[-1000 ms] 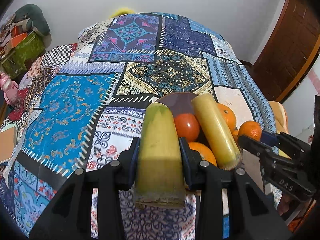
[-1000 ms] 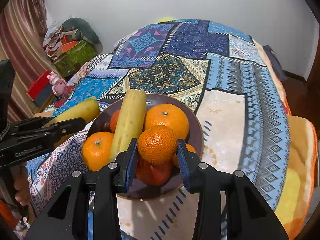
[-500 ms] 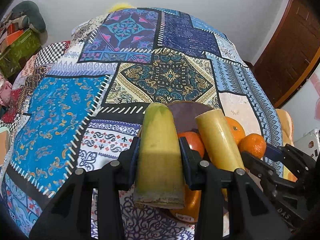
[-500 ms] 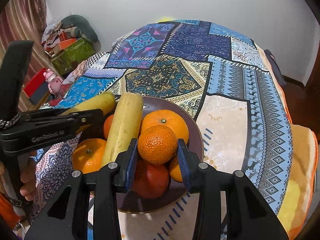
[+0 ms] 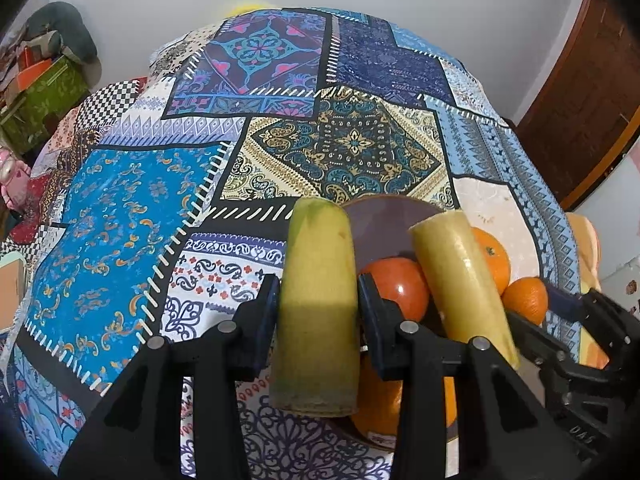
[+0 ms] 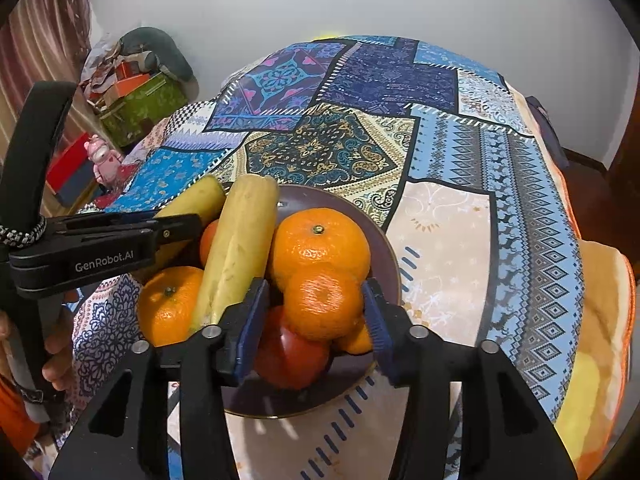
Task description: Organize fruits
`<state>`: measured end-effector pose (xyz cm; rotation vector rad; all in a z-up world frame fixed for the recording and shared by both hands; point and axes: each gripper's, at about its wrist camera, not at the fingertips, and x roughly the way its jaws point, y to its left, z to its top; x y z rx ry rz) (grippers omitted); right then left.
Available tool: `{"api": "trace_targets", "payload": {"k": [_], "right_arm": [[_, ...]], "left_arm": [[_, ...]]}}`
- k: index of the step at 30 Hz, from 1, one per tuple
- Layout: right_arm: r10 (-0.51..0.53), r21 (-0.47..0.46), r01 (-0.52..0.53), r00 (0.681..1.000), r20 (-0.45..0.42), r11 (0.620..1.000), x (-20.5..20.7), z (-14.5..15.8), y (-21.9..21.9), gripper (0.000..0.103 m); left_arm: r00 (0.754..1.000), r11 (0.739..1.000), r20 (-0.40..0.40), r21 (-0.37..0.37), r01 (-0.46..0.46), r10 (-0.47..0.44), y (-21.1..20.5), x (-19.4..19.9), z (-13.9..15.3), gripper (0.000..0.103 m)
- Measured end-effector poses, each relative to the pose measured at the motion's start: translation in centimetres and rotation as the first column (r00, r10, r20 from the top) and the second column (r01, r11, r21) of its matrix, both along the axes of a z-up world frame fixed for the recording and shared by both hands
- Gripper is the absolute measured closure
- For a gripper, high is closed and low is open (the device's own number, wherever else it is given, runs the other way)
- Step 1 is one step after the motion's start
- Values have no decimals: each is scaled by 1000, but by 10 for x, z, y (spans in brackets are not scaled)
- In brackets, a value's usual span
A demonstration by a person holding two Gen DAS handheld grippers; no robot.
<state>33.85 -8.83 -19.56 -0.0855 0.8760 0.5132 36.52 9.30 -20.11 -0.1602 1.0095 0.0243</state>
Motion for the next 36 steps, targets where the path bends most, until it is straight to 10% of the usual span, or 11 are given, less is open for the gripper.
{"api": "trace_targets", "payload": {"k": [21,36], "right_arm": [[-48,62,41,992,114,997,-29,57,-22,42],[-94,194,20,922,377,981,-133,164,-47,42]], "left_arm": [[984,997,169,63,38,-48,-13,-59,79,55],[854,996,517,87,10,-53,-32,-194,207,51]]}}
